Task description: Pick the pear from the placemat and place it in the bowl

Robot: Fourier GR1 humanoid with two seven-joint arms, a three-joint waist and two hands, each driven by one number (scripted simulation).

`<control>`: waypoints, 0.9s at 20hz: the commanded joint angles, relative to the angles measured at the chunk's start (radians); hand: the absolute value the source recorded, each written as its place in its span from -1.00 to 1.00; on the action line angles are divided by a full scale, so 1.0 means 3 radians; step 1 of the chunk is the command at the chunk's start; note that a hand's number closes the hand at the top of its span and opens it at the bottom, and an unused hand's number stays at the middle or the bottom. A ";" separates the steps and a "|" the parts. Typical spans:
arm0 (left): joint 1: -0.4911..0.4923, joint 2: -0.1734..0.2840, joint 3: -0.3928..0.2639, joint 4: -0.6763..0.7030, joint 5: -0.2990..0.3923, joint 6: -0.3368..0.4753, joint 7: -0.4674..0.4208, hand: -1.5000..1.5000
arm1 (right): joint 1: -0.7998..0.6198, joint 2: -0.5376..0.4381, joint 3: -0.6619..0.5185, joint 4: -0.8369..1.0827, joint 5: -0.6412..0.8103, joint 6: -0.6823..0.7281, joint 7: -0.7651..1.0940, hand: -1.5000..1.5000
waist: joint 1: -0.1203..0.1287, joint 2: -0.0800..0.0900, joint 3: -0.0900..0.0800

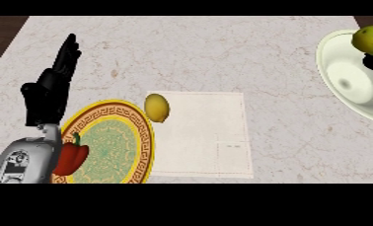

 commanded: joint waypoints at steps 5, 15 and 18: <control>-0.0099 -0.0099 -0.0085 0.0033 -0.0066 0.0021 0.0022 0.00 | -0.0479 -0.0089 -0.0421 0.1164 -0.0509 0.0315 -0.0696 -1.00 | 0.0040 0.0031 0.0010; -0.0014 -0.0087 -0.0035 0.0011 -0.0084 -0.0002 -0.0001 0.00 | -0.0588 -0.0332 -0.0915 0.1686 -0.1025 0.0593 -0.1699 -1.00 | 0.0009 0.0019 0.0006; 0.0124 -0.0072 -0.0013 -0.0226 -0.0031 -0.0044 0.0084 0.00 | -0.0542 -0.0533 -0.1024 0.1747 -0.1177 0.0881 -0.1736 -1.00 | -0.0013 -0.0009 0.0002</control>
